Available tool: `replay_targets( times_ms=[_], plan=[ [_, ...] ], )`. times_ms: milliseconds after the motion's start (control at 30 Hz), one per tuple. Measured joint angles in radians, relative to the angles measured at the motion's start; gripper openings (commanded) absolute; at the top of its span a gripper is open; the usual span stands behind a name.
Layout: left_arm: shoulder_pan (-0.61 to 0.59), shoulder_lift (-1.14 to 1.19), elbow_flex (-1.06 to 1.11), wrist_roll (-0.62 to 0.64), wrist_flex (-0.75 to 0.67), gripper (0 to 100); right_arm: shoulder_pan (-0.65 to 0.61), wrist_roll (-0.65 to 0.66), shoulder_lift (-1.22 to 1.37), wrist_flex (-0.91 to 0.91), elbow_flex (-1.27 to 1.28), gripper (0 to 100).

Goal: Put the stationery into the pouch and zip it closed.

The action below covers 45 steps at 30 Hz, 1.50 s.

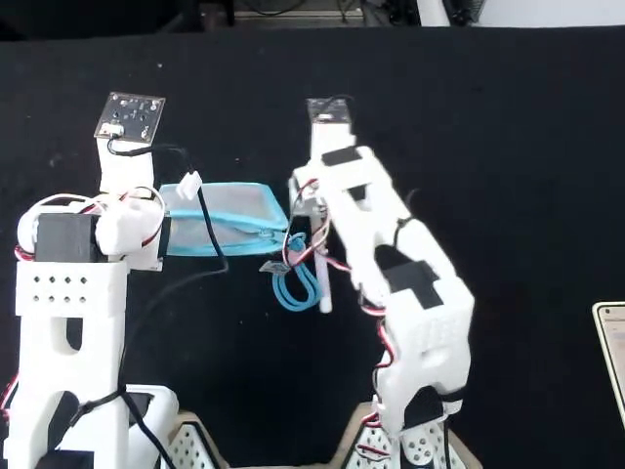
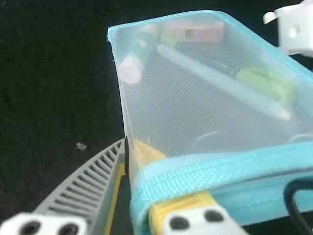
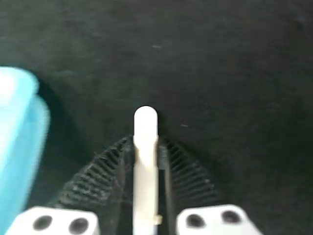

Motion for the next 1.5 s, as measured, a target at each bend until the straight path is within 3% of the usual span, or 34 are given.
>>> replay_targets(
  times_ms=[167,400,467,667,733,933,1500],
  plan=[
    [0.0,0.0,0.0,0.0,0.0,3,0.069,0.025,-0.034,0.104,0.0,1.1],
    [0.0,0.0,0.0,0.0,0.0,3,0.157,0.422,-0.166,0.233,0.008,1.1],
    [0.0,0.0,0.0,0.0,0.0,3,0.157,0.476,-0.166,0.226,0.041,1.6],
    [0.0,0.0,0.0,0.0,0.0,3,0.157,0.574,-0.106,0.23,0.064,21.1],
    [0.0,0.0,0.0,0.0,0.0,3,0.157,0.626,-0.081,0.275,0.044,21.7],
    [0.0,0.0,0.0,0.0,0.0,3,0.157,0.638,-0.068,0.368,-0.057,16.9],
    [0.0,0.0,0.0,0.0,0.0,3,0.157,0.709,-0.044,0.276,-0.06,16.8]
  ],
)
